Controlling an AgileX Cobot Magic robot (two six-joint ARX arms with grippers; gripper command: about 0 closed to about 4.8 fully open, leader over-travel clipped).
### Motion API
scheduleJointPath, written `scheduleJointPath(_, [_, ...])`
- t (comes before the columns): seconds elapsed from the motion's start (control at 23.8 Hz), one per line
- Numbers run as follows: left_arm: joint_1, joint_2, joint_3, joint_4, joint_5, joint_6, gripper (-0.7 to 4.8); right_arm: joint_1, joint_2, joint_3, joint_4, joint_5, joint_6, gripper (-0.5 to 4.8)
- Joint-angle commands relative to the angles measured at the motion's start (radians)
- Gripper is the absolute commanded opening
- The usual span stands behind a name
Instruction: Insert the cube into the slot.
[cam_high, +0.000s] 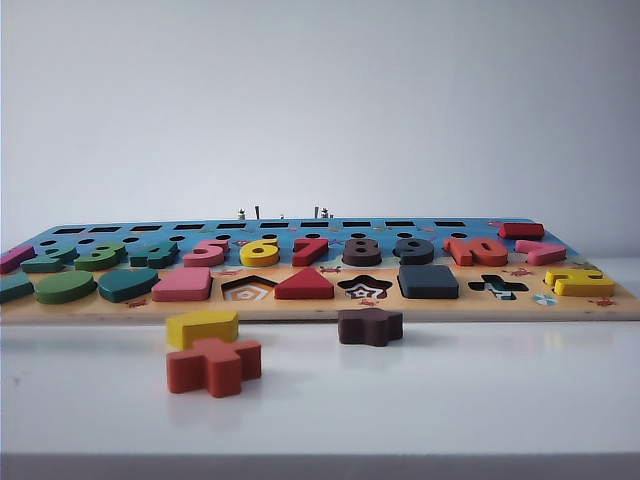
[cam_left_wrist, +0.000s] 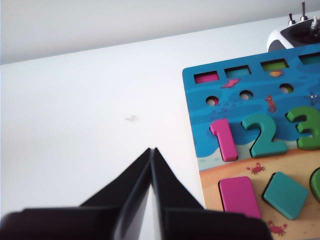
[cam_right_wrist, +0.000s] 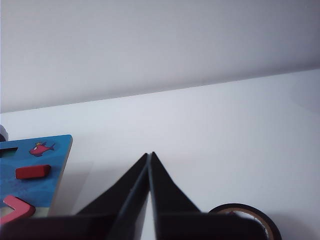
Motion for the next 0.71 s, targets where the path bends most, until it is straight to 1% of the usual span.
scheduleJointPath(0.04, [0.002,-0.034,-0.021,0.017,-0.032,-0.003,0.2,0.0,-0.002,0.0,0.011,0.0,-0.002,-0.03])
scheduleJointPath(0.17, [0.002,-0.047,-0.038,0.019,-0.046,-0.003,0.2,0.0,-0.002,0.0,0.009,0.0,-0.002,-0.03])
scheduleJointPath(0.38, [0.002,-0.047,-0.038,0.012,-0.046,-0.019,0.2,0.0,-0.002,0.0,0.006,0.0,-0.002,-0.03])
scheduleJointPath(0.71, [0.002,-0.047,-0.038,0.009,-0.045,-0.019,0.2,0.0,-0.002,0.0,0.006,0.0,-0.002,-0.03])
